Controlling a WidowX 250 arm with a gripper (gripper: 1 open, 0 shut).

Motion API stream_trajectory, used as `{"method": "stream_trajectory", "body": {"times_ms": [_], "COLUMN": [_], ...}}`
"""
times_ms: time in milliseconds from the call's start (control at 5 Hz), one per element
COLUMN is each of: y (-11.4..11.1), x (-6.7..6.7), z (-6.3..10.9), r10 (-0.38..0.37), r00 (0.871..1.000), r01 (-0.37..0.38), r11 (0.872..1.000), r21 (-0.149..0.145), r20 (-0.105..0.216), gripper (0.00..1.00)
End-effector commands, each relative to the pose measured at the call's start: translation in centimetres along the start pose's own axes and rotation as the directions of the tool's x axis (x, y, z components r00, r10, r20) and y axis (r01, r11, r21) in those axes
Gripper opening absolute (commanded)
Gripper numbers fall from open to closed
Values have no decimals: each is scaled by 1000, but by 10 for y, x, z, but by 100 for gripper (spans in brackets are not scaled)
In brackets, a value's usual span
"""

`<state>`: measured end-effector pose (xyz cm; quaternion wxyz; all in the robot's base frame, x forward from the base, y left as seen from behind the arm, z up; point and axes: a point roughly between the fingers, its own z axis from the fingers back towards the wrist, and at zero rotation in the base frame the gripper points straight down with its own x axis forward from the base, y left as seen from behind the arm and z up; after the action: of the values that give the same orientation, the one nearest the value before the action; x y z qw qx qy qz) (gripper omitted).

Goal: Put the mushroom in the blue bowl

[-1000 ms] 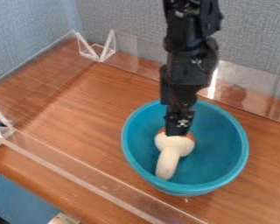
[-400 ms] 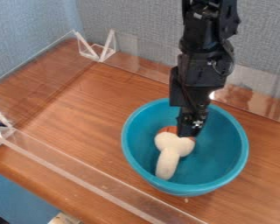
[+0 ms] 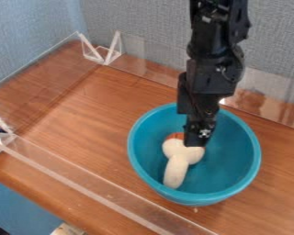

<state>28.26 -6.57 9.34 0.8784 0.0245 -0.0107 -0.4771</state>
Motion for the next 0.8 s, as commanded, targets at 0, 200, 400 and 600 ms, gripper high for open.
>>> {"method": "stream_trajectory", "body": {"times_ms": [0,200,400,600], "y": [-2,0,3,11], "x": [7,2,-4,-5], "z": [15,11,10,8], "r10": [11,8,7,83], "r00": [999,999,999,996], "r01": [-13,-10,-8,-84], "r11": [999,999,999,996], "r21": [43,39,37,33], "r20": [47,43,41,37], "gripper": [100,100,100,100]}}
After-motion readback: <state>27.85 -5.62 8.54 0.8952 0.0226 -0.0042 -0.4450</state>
